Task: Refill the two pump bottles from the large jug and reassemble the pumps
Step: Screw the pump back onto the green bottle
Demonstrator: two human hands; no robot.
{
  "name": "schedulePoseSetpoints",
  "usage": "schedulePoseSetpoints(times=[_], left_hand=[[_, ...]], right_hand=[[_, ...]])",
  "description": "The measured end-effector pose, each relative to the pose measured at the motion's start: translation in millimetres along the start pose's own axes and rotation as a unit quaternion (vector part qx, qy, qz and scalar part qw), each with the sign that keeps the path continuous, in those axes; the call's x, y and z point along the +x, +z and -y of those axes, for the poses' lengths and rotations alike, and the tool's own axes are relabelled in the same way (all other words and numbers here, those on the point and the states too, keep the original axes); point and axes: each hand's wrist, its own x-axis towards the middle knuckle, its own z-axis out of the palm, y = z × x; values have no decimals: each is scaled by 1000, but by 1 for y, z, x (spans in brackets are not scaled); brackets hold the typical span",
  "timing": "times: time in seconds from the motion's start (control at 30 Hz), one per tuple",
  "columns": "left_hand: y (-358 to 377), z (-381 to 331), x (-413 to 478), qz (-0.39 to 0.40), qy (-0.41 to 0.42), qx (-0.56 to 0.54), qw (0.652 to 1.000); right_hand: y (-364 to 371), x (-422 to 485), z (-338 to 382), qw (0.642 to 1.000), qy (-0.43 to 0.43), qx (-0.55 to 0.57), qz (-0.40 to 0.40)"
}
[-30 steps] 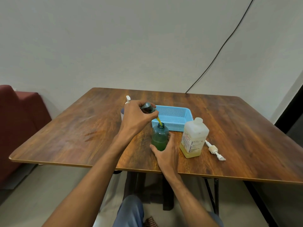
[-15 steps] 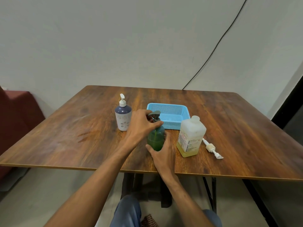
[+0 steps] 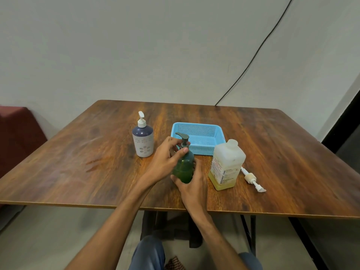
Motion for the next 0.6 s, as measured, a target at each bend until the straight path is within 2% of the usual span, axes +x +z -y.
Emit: schedulePoseSetpoints(times=[0.13,0.2,0.27,0.33,0.4,0.53,0.6], left_hand=[[-2,7,-3,36,-7,-26,999],[2,5,-6,-3,-29,-71,997],[11,1,-7,-76,-40,-100,991],[19,-2,-7,-132,-36,-97,986],[24,-1,-8,-149,-22,-73,986],[19,10,-10,-90,-6,1,996],[14,10,-12,-49,-3,-12,999]], right_hand=[[1,0,-2,1000,1,0,3],[1,1,-3,1000,4,2,2],[1,1,-2,1000,4,-1,1],[1,2,-1,1000,6,-4,1],[1,1,-1,1000,10,-3,3],[1,2,-2,1000,14,7,4],[1,2,-2,1000,14,14,4]])
